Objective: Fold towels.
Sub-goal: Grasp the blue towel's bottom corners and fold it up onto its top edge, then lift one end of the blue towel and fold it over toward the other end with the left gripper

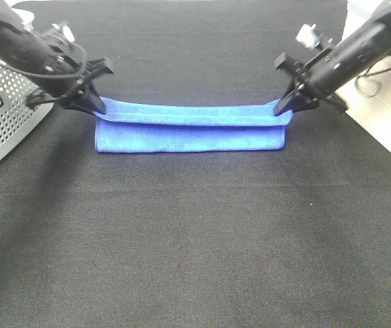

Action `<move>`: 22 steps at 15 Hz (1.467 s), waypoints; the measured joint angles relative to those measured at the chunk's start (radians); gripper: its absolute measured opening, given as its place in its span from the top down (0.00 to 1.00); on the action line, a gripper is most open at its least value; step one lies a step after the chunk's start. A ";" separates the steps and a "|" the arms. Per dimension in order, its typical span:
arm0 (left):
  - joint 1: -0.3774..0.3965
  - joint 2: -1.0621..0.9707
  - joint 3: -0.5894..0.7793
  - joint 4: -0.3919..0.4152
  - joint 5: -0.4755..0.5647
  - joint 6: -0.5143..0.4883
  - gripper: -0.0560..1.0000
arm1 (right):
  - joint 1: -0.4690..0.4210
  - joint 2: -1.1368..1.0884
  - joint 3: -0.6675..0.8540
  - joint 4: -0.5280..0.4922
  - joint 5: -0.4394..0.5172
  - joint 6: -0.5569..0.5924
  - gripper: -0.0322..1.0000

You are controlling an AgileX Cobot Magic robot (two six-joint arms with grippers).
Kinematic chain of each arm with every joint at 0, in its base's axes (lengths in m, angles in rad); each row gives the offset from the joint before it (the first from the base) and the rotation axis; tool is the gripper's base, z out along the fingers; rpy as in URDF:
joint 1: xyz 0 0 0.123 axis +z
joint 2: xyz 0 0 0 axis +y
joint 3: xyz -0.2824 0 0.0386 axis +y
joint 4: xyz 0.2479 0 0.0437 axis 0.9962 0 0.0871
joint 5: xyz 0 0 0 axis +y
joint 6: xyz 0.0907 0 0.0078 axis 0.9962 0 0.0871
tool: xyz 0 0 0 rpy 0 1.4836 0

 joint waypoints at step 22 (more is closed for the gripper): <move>0.002 0.123 -0.080 0.069 0.029 -0.079 0.23 | 0.000 0.069 -0.164 -0.096 0.186 0.078 0.21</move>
